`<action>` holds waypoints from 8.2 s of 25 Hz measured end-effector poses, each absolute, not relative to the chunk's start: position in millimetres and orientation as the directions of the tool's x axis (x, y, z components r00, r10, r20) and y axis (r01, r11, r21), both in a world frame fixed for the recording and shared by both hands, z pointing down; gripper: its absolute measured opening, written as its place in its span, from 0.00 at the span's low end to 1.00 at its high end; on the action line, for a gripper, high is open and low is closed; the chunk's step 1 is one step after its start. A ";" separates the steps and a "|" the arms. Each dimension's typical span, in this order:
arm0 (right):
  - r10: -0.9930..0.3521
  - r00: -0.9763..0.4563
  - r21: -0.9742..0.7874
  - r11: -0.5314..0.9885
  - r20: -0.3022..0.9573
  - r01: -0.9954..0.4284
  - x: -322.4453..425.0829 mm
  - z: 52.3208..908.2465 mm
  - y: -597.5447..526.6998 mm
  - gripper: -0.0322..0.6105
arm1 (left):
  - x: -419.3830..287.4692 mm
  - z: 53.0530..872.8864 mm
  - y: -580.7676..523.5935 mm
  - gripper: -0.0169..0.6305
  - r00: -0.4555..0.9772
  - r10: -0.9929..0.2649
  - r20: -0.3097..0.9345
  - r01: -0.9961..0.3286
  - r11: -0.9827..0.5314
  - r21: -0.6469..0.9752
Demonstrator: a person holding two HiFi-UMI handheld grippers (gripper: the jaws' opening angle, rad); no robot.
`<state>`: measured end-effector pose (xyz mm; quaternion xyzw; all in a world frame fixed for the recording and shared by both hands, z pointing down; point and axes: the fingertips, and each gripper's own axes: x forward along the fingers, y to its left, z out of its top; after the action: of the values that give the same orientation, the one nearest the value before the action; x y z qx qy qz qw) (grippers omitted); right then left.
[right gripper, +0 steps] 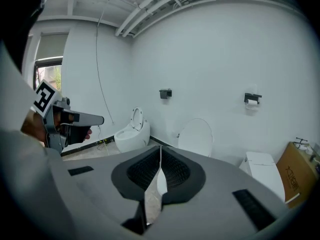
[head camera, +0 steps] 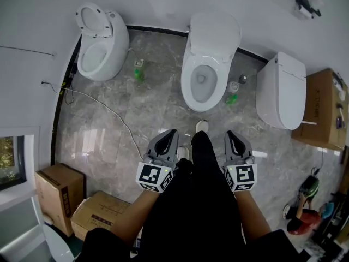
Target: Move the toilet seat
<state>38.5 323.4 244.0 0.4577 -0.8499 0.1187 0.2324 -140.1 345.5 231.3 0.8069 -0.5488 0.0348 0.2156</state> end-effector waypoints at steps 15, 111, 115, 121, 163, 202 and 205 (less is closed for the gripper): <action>-0.641 -0.488 -0.071 0.562 0.592 -0.824 64.5 367.5 214.0 0.10 | -111.4 364.1 249.6 0.04 0.344 -0.791 0.506 -0.933 -0.226 0.281; -0.538 -0.467 -0.669 -0.272 0.702 -0.691 118.4 794.0 140.4 0.34 | -76.2 782.9 142.7 0.43 0.456 -0.491 0.742 -0.874 -0.093 0.477; -0.575 -0.474 -0.699 -0.263 0.667 -0.665 123.0 785.8 134.8 0.33 | -74.3 775.2 138.5 0.43 0.456 -0.509 0.730 -0.873 -0.098 0.478; -0.615 -0.482 -0.743 -0.277 0.624 -0.609 123.2 790.0 137.7 0.32 | -73.3 773.6 139.6 0.45 0.454 -0.503 0.735 -0.865 -0.053 0.499; -0.655 -0.517 -0.802 -0.246 0.552 -0.545 128.0 653.7 91.0 0.35 | -78.3 634.1 93.6 0.40 0.429 -0.661 0.615 -0.862 -0.097 0.497; -0.698 -0.631 -0.891 -0.025 0.340 -0.452 123.5 573.7 53.6 0.39 | -72.5 571.5 35.8 0.53 0.413 -0.727 0.549 -0.713 0.118 0.692; -0.676 -0.662 -0.890 0.019 0.324 -0.455 125.0 569.9 48.2 0.40 | -71.1 566.3 29.2 0.54 0.447 -0.718 0.533 -0.701 0.088 0.707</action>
<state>125.0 48.2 569.9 0.3997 -0.7074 0.5750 -0.0961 -71.1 29.2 566.3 0.6751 -0.5257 -0.0082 0.5176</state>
